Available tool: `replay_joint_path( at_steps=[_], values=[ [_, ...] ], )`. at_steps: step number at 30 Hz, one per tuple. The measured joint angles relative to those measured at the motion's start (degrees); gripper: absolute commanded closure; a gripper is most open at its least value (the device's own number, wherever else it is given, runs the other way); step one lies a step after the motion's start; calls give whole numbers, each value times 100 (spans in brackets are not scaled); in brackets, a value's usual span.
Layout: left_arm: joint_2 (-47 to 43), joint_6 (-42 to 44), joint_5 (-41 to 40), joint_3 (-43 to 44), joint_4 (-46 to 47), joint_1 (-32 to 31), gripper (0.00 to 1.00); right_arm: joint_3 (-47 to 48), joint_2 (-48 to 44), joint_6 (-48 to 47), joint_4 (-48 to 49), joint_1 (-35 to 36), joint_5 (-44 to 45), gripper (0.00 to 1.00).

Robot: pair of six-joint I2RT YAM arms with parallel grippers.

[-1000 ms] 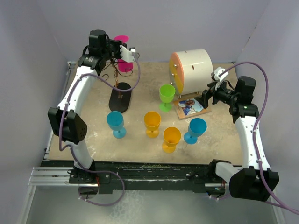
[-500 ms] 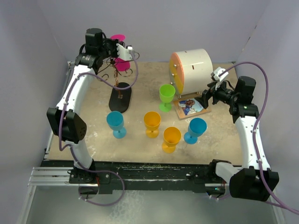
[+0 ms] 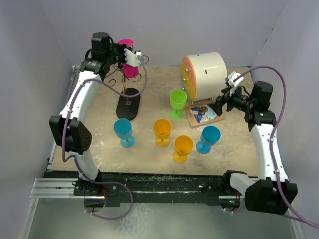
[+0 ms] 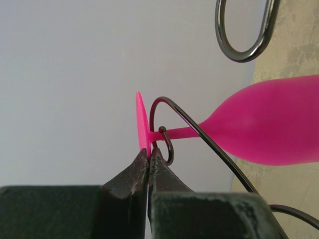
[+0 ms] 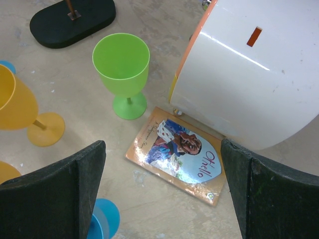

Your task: Place the wine glass upside down on the wine glass rack

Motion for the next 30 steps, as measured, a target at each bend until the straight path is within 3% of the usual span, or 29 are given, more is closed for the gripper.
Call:
replay_joint_path(
  at_steps=[30],
  values=[
    [-212, -52, -74, -151, -7, 61, 90, 0, 0, 0, 0, -15, -2, 0]
  ],
)
